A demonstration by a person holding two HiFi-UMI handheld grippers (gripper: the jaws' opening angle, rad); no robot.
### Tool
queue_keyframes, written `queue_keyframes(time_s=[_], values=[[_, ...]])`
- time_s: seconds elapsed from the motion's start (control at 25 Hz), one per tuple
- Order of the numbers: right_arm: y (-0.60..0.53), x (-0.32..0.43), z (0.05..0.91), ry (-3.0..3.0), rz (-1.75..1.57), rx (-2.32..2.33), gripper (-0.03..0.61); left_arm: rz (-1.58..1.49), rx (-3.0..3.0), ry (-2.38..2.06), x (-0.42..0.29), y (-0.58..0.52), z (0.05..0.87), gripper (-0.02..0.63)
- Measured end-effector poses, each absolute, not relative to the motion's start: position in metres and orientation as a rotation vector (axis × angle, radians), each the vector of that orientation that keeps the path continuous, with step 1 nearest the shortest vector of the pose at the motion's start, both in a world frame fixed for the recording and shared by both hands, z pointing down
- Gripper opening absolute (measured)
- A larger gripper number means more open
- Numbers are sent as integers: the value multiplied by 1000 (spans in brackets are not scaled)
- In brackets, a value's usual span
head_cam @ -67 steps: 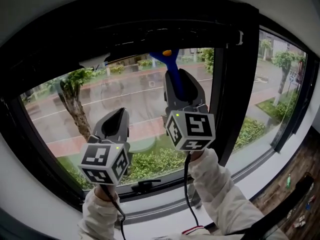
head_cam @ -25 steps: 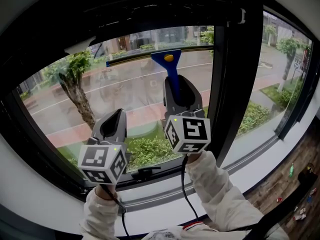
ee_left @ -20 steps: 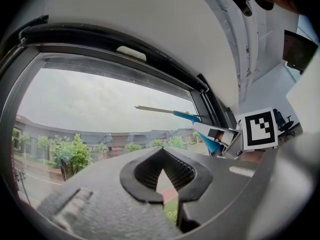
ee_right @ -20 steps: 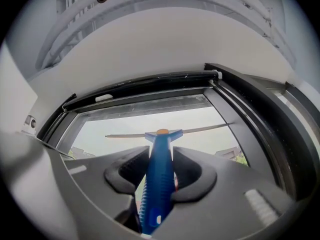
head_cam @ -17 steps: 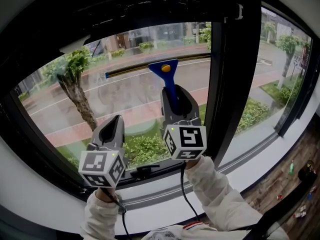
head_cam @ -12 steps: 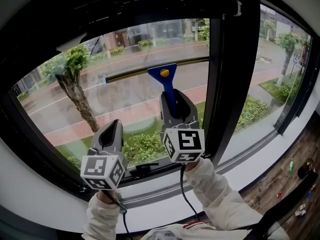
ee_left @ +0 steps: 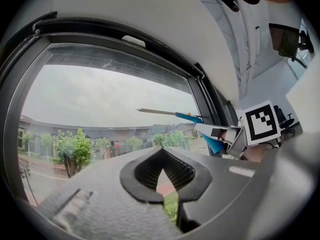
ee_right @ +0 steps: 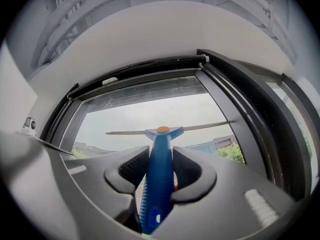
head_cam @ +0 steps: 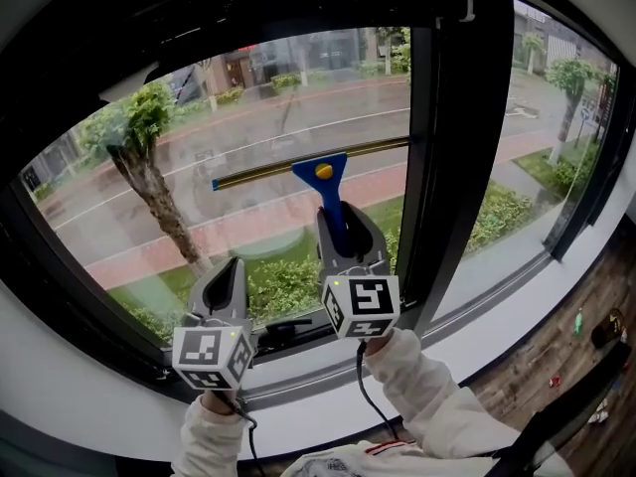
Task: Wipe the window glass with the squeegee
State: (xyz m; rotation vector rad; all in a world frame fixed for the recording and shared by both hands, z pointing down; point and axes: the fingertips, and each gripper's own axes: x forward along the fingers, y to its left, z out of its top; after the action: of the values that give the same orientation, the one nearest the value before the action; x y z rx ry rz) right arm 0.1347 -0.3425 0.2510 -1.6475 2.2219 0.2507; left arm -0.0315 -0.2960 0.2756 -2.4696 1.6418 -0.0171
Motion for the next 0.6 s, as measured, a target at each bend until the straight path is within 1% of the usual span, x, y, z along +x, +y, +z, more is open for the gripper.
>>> queue_keyframes(time_s=[0.6], values=[[-338,133,329,2283,122,-1705,147,-98,-2583,1700,-32,-299,344,2]])
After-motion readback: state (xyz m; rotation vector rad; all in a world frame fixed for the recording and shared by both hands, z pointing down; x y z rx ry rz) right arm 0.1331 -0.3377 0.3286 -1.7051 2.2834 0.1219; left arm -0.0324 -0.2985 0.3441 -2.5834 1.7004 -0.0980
